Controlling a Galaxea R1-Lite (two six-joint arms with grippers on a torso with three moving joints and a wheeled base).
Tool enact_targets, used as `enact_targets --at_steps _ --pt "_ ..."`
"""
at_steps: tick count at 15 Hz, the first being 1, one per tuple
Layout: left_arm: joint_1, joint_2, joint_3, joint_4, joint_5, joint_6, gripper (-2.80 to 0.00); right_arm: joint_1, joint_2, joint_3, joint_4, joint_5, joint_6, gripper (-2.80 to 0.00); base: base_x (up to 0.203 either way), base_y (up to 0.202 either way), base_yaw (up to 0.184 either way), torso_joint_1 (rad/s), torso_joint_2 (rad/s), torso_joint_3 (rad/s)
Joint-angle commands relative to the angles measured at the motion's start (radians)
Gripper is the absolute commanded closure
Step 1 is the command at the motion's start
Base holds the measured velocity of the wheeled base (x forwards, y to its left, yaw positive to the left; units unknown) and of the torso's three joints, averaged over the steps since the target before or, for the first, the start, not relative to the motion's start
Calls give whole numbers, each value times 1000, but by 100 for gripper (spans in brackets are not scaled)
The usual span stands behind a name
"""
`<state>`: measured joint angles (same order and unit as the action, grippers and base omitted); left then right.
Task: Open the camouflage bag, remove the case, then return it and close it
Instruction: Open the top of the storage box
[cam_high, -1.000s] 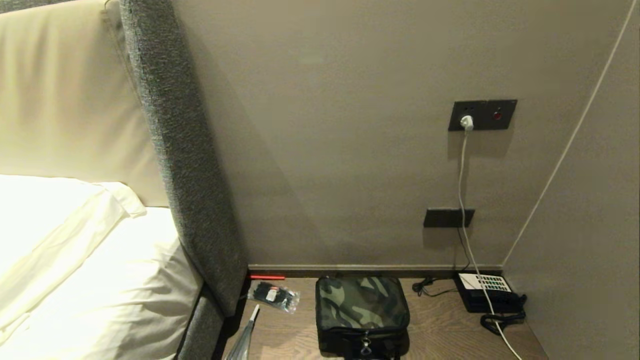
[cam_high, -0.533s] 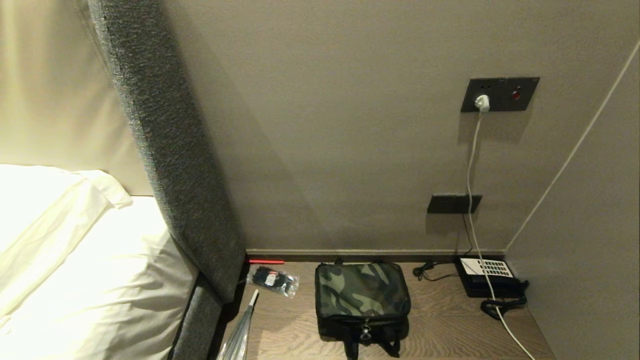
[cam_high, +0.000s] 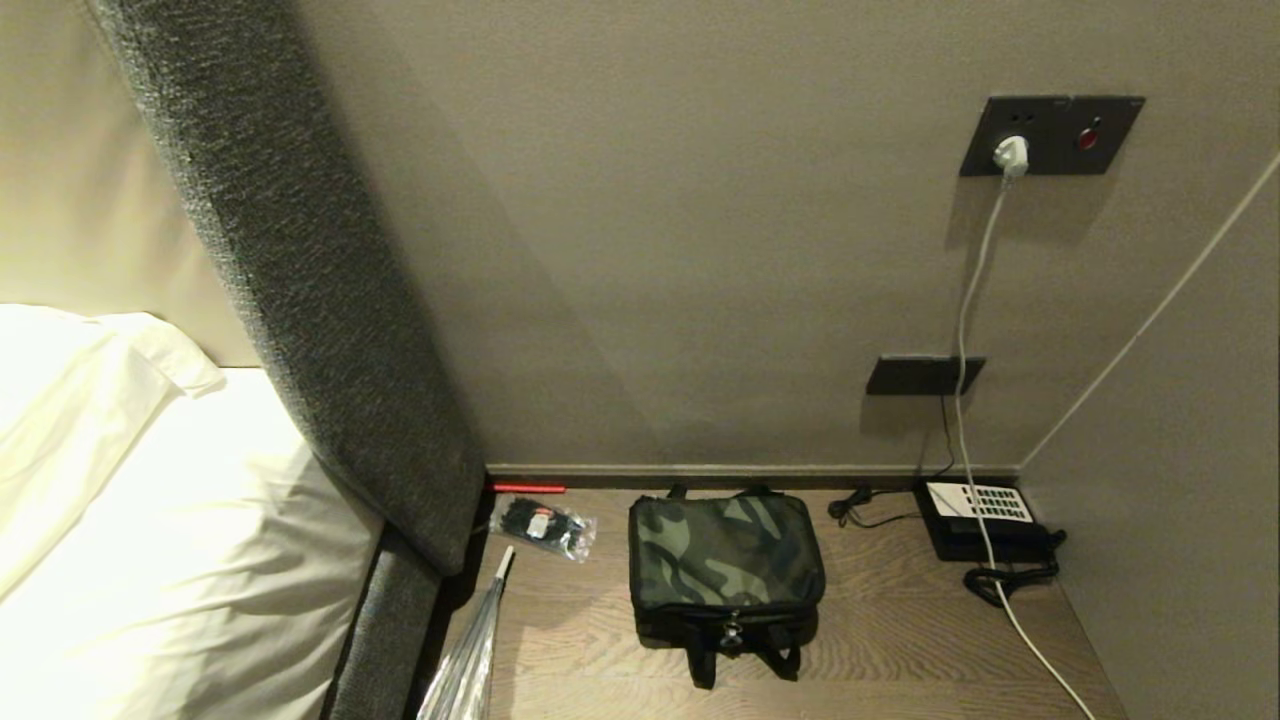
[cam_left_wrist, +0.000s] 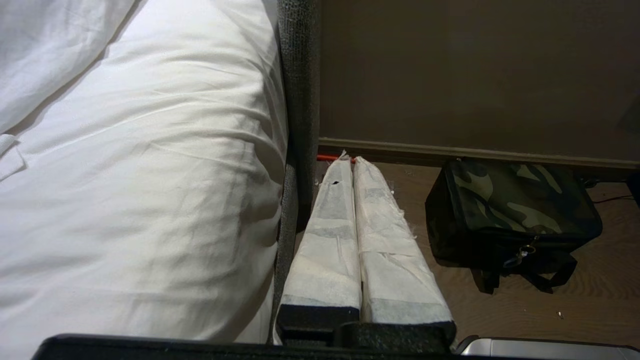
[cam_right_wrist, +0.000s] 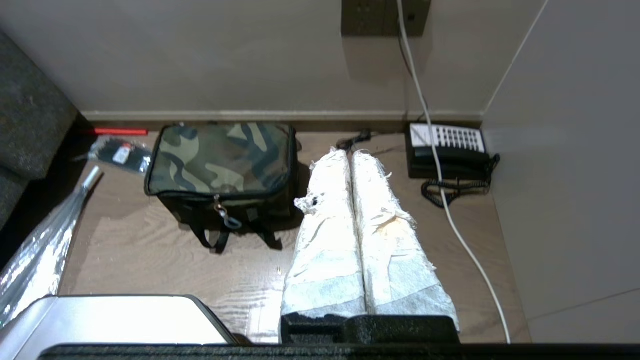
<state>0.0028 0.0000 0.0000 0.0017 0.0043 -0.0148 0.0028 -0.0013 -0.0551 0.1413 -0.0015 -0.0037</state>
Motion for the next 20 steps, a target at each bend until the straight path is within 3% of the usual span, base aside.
enact_targets --at_steps 1,20 --pt "0 2 0 0 0 -1 0 0 0 0 1 0 -1 0 0 0 0 2 2 -194" --pt "0 2 2 0 2 -5 0 0 0 0 1 0 -1 0 0 0 0 2 2 -197"
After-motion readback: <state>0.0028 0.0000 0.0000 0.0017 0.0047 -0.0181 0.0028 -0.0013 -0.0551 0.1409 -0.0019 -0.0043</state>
